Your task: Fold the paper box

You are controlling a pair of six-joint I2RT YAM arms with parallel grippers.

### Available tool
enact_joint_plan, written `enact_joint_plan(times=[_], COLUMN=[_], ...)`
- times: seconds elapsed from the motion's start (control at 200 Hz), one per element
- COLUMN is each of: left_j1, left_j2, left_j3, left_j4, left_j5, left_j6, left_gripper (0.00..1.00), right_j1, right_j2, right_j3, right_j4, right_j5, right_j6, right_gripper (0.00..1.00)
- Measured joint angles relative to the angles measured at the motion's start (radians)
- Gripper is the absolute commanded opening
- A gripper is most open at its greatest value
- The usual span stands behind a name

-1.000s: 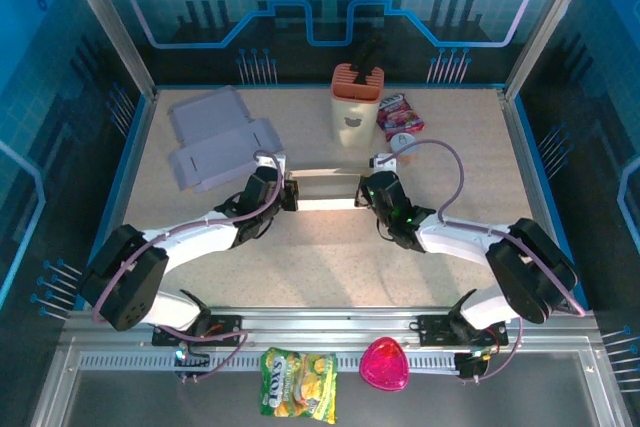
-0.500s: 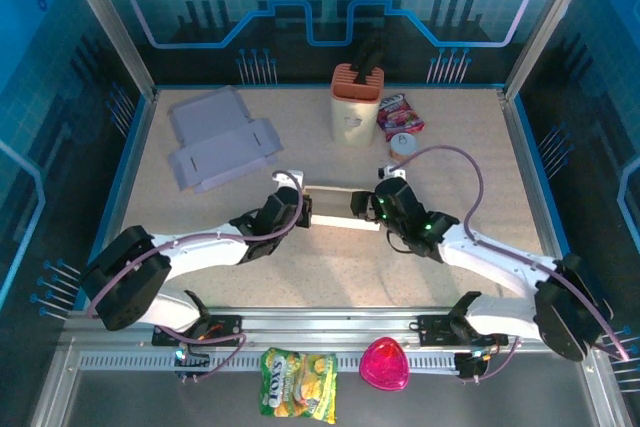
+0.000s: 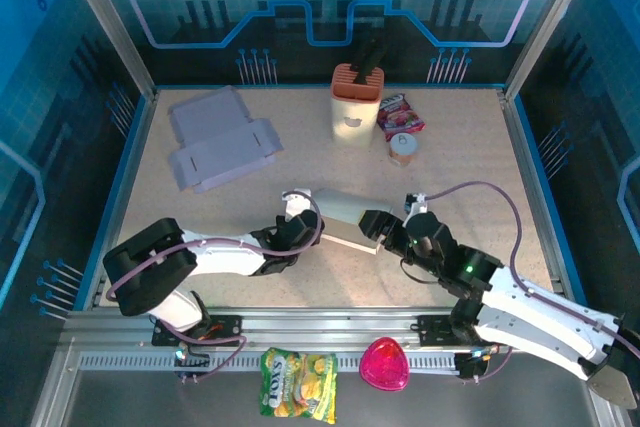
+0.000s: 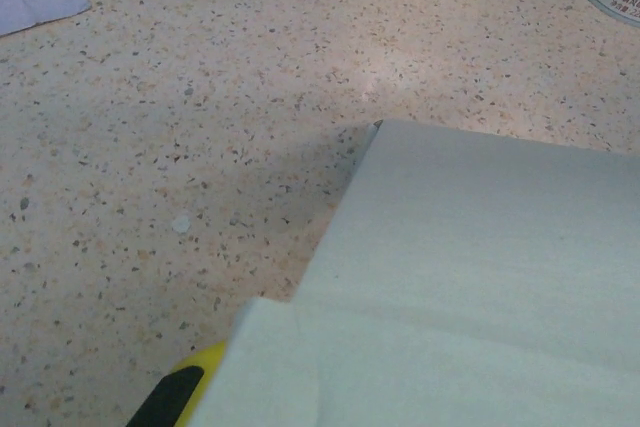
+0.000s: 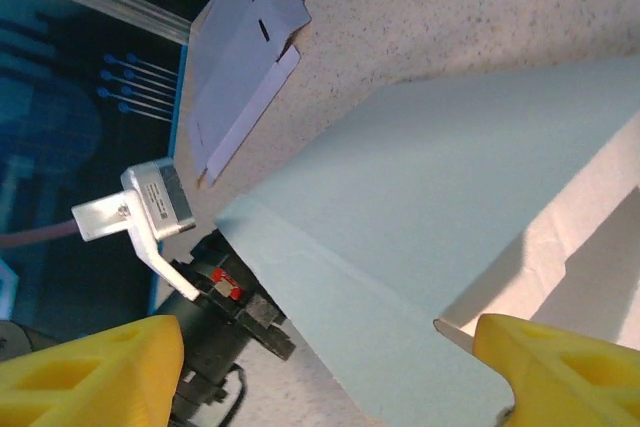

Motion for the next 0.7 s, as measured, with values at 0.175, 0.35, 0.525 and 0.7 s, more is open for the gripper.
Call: enact_joint_plan(times=[0.175,0.35,0.525,0.7], left_j1=[-0.012,-0.024,-0.027,-0.036], left_j2=[0.000,0.005,0.013,0.025], left_j3=[-0.007,-0.009,-0.014,-0.017], left_j4=[-0.006,-0.006,-0.006,-0.007], left_j5=[-0.024,-0.025,-0.031,-0.031], left_j6=[-0.045,-0.066,-0.086,-0.087], left_gripper=[0.00,0.00,0.00,0.00], right_j1=[0.055,0.076,0.045,-0.123], right_j2=[0.006,-0.003,-0.036,-0.044], right_j3=[-0.005,-0.011,-0.037,-0.076], right_j4=[-0.008,-0.060,-0.129,-0.143], right_j5=[0.055,0.119,0.136,0.044], right_j6=[0.146,0.192,0.197,0.157], right_gripper=[0.73,0.72,0.73,0.72])
